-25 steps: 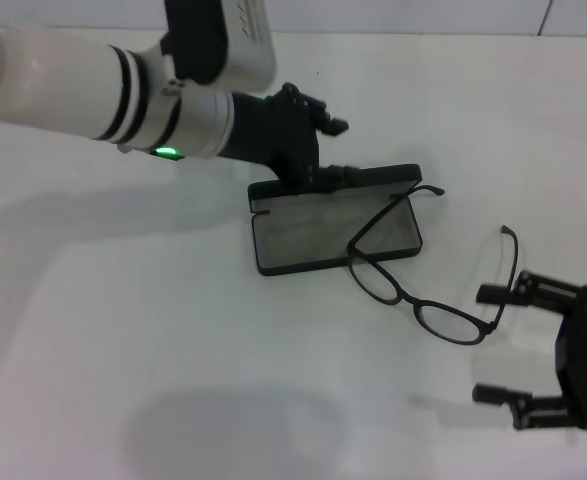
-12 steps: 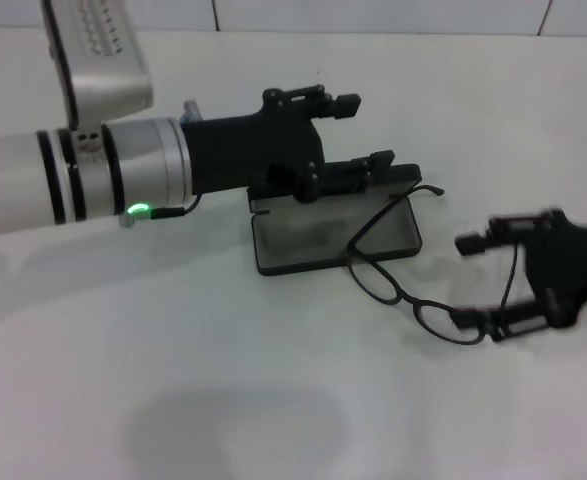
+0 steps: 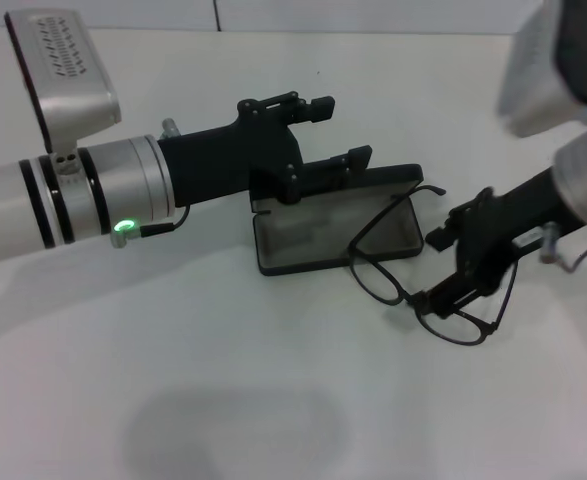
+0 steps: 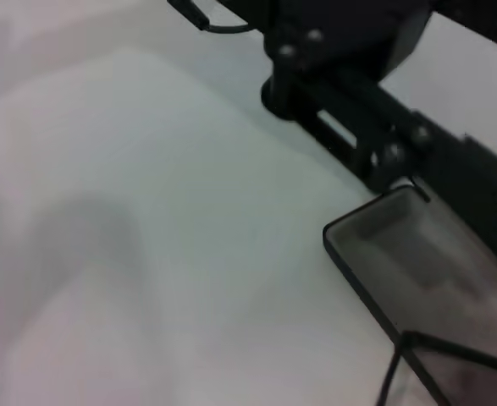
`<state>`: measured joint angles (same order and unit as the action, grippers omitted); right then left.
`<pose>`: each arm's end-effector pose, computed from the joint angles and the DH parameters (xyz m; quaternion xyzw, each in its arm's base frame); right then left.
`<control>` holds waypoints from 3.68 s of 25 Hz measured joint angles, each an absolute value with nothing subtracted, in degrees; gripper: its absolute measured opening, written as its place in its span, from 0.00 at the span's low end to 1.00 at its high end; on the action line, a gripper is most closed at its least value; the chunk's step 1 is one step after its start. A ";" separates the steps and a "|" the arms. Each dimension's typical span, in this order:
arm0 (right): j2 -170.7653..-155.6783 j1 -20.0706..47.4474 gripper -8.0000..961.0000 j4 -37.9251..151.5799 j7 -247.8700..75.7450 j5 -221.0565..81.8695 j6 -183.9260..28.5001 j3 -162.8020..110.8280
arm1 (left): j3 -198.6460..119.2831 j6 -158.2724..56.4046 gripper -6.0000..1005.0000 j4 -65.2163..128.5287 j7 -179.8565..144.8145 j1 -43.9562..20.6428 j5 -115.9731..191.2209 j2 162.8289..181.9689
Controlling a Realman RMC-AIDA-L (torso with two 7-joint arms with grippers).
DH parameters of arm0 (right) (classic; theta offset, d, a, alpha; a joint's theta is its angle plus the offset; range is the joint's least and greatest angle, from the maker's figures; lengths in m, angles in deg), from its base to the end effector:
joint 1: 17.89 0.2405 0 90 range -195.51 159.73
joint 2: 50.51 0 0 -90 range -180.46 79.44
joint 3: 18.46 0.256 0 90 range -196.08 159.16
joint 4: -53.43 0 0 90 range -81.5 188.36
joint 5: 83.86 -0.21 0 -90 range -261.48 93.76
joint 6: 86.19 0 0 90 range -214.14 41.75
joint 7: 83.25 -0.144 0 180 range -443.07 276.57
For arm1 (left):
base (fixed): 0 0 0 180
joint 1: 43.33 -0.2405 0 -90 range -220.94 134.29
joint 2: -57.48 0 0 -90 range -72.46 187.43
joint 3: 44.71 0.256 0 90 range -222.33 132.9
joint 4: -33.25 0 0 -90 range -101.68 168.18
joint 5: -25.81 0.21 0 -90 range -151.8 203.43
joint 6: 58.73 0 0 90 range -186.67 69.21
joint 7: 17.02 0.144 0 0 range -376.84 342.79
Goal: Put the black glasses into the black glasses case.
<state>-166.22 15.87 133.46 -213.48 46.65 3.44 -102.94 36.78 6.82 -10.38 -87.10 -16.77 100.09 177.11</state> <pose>0.1437 0.3380 -0.0079 -0.9802 0.1541 -0.1017 0.0716 -0.1884 0.3492 -0.0517 -0.9308 -0.1112 -0.2983 0.1795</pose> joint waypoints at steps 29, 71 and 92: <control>-166.70 30.24 0.52 119.33 -230.35 54.04 -7.85 -125.22 | 36.85 8.51 0.72 -5.09 -79.62 -16.56 97.57 177.24; -166.39 9.83 0.12 144.71 -216.54 50.81 7.36 -105.11 | 32.48 22.46 0.72 -5.07 -84.69 -16.15 98.07 176.20; -166.20 -2.38 0.12 106.98 -136.25 4.33 6.92 -89.97 | 27.95 35.65 0.72 -2.70 -102.26 -7.28 102.01 175.50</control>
